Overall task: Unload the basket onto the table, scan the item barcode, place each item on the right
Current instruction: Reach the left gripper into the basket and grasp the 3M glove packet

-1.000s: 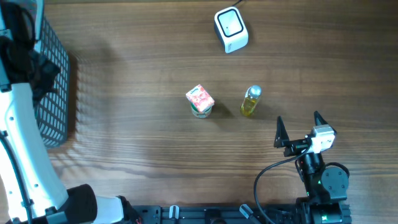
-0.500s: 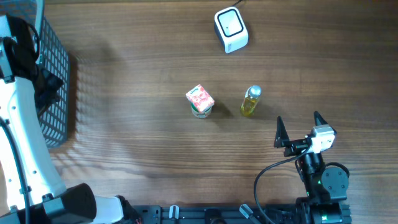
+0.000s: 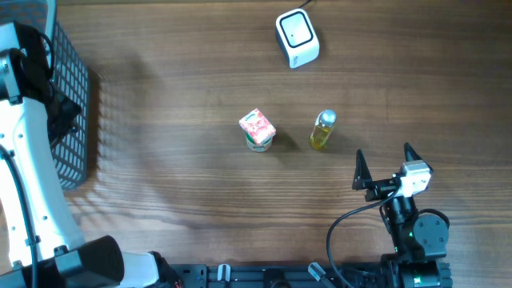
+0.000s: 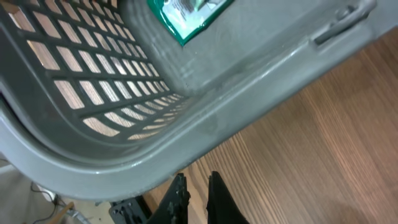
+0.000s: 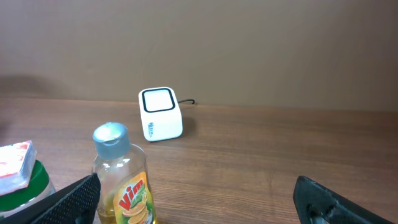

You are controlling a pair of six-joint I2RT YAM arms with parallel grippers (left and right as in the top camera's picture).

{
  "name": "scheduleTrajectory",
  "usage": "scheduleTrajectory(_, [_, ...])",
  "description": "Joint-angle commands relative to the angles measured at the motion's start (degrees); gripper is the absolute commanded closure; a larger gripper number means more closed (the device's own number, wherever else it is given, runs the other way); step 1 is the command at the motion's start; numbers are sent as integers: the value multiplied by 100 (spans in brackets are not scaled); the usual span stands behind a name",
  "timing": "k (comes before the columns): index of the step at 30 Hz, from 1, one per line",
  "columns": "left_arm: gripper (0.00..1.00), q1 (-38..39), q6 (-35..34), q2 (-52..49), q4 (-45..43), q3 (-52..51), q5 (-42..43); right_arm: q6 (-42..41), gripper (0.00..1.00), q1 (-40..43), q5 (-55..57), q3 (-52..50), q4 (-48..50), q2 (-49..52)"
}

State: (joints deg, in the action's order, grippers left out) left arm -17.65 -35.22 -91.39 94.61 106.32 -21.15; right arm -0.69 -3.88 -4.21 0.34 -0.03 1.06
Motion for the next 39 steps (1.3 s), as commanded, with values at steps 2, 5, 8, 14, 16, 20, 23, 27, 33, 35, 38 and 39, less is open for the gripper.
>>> scheduleTrajectory(2, [93,-26,24,52,-118,-31,-299,66,1,2,74,-4,13,-4])
scheduleTrajectory(5, [94,-26,24,52,-116,-31,-262,66,0,2,74,-4,13,-4])
scheduleTrajectory(8, [96,-26,105,52,-111,-31,136,68,0,2,74,-4,13,-4])
scheduleTrajectory(14, [96,-26,267,52,-140,-37,271,66,0,2,74,-4,13,-4])
scheduleTrajectory(16, [96,-26,267,52,-157,-72,269,66,0,2,74,-4,13,-4])
scheduleTrajectory(20, [93,-26,350,52,-334,-275,151,68,0,2,74,-4,13,-4])
scheduleTrajectory(23, [93,-26,348,44,-422,-326,-66,66,0,2,74,-4,13,-4])
scheduleTrajectory(27, [93,-26,345,44,-579,-326,-297,66,0,2,74,-4,13,-4])
scheduleTrajectory(33, [92,-354,323,44,-828,-326,-358,66,0,2,74,-4,13,-4])
scheduleTrajectory(35, [92,-549,264,42,-833,-326,-175,68,0,2,74,-4,13,-4])
scheduleTrajectory(38, [92,-789,267,42,-833,-326,177,66,0,2,74,-4,13,-4])
scheduleTrajectory(39, [93,-815,269,42,-831,-326,273,66,0,2,74,-4,13,-4])
